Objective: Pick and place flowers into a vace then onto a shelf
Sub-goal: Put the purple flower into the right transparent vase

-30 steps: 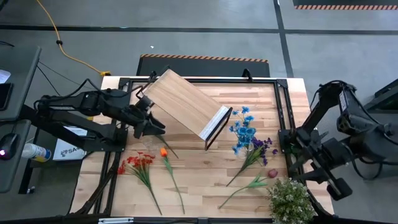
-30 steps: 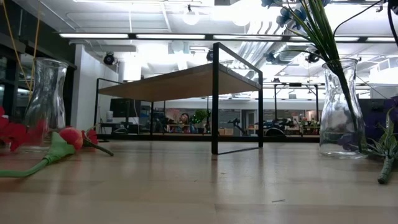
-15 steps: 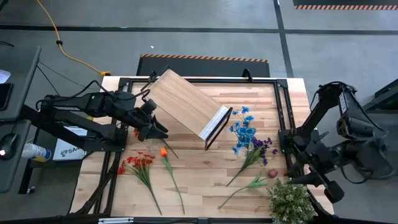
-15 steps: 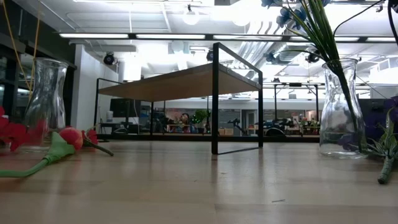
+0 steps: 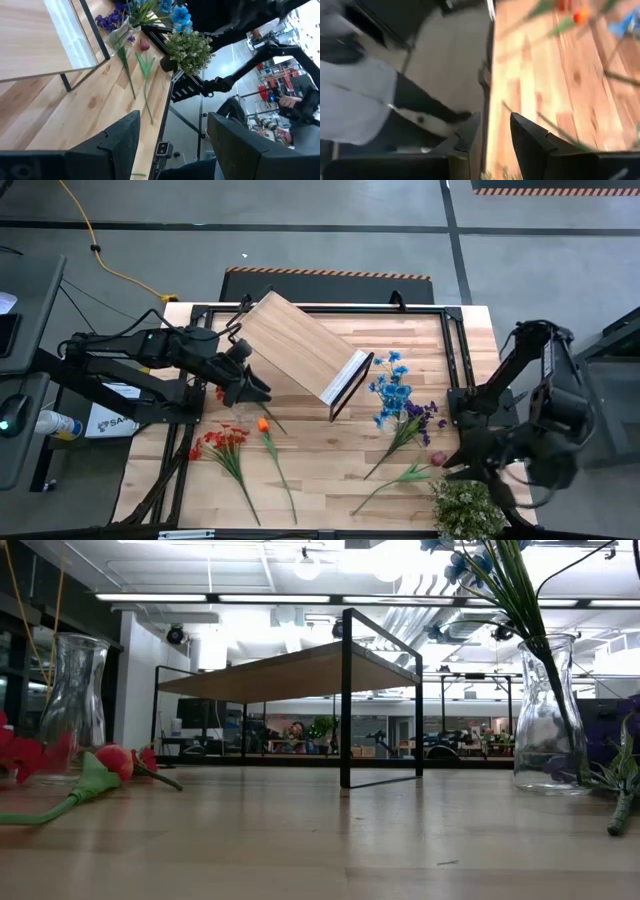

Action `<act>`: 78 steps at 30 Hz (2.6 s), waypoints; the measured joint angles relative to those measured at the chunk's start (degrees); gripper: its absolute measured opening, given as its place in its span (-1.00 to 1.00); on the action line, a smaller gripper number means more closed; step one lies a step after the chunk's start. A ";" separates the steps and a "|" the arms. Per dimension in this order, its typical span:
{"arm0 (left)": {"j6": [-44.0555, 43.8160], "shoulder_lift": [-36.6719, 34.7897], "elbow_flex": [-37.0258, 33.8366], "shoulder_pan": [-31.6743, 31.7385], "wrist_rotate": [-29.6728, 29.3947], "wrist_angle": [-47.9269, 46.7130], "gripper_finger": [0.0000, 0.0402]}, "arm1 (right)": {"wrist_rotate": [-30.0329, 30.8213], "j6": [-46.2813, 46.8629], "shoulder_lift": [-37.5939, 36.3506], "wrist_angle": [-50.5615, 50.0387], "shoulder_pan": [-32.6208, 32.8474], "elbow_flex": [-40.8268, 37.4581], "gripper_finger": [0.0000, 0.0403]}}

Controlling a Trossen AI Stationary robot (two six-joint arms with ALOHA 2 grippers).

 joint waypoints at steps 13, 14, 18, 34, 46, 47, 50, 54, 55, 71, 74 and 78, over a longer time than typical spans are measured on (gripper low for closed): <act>-0.22 0.00 0.00 0.00 -0.97 0.00 0.32 | -15.14 -0.07 8.59 -14.84 -5.74 -0.02 -0.54; -0.22 0.00 0.00 0.00 -0.99 0.00 0.32 | -15.18 -0.58 9.13 -15.11 -5.75 -0.02 -0.54; -0.90 0.00 0.00 0.00 -0.97 0.00 0.32 | -15.23 -4.98 11.11 -15.14 -5.75 -0.02 -0.54; -1.07 0.00 0.00 0.00 -0.89 -1.31 0.32 | -19.67 -20.96 21.58 -21.17 -12.37 -0.02 -0.54; -1.08 0.00 0.00 0.00 1.04 -1.31 0.32 | -19.70 -29.45 24.99 -17.86 -15.55 -0.02 -0.54; -1.07 0.00 0.00 0.00 1.25 -1.31 0.32 | -19.77 -30.18 25.13 -17.30 -15.73 -0.02 -0.54; -1.03 0.00 0.00 0.00 1.51 -1.31 0.32 | -19.93 -32.65 25.97 -15.67 -16.43 -0.02 -0.54; -0.58 0.00 0.00 0.00 1.68 -1.33 0.32 | -21.32 -36.49 27.82 -13.16 -17.92 -0.02 -0.54; -0.55 0.00 0.00 0.00 1.71 -1.33 0.32 | -22.02 -37.57 28.36 -12.43 -18.26 -0.02 -0.54; 0.00 0.00 0.02 0.00 3.21 -2.68 0.32 | -23.94 -45.17 34.66 -4.79 -21.96 -0.02 -0.54; 0.00 0.00 0.02 0.00 3.23 -4.72 0.32 | -23.72 -45.20 35.45 -3.46 -22.55 -0.02 -0.54; 0.00 0.00 0.02 0.00 3.23 -6.43 0.32 | -24.38 -45.17 37.14 -3.25 -23.30 -0.02 -0.54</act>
